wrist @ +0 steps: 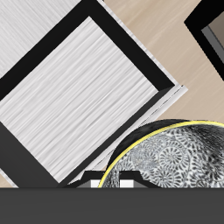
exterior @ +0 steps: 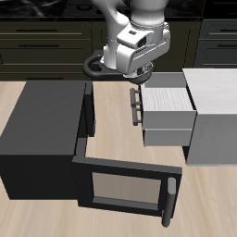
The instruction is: Place the bowl in the top drawer
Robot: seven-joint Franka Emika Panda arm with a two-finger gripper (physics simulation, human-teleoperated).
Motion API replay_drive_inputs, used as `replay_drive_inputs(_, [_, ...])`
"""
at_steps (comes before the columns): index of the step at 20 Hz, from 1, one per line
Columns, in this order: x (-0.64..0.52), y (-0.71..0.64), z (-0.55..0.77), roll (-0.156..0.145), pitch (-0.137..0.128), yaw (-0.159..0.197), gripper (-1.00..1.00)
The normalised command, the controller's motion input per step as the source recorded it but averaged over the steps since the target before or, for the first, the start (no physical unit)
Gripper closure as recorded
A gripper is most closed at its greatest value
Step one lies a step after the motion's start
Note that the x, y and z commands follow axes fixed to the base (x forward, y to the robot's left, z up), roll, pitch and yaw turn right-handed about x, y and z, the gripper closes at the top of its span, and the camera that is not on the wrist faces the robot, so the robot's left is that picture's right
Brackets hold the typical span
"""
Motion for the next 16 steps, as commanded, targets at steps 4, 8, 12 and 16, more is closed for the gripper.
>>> replay_drive_inputs(4, [-0.03, 0.22, 0.04, 0.012, -0.011, 0.104, 1.00])
replay_drive_inputs(8, [-0.01, 0.14, -0.01, -0.007, -0.010, 0.113, 1.00])
replay_drive_inputs(12, [-0.04, 0.11, -0.06, 0.015, -0.013, 0.083, 1.00])
replay_drive_inputs(16, [0.01, 0.01, -0.04, -0.015, 0.004, 0.027, 1.00])
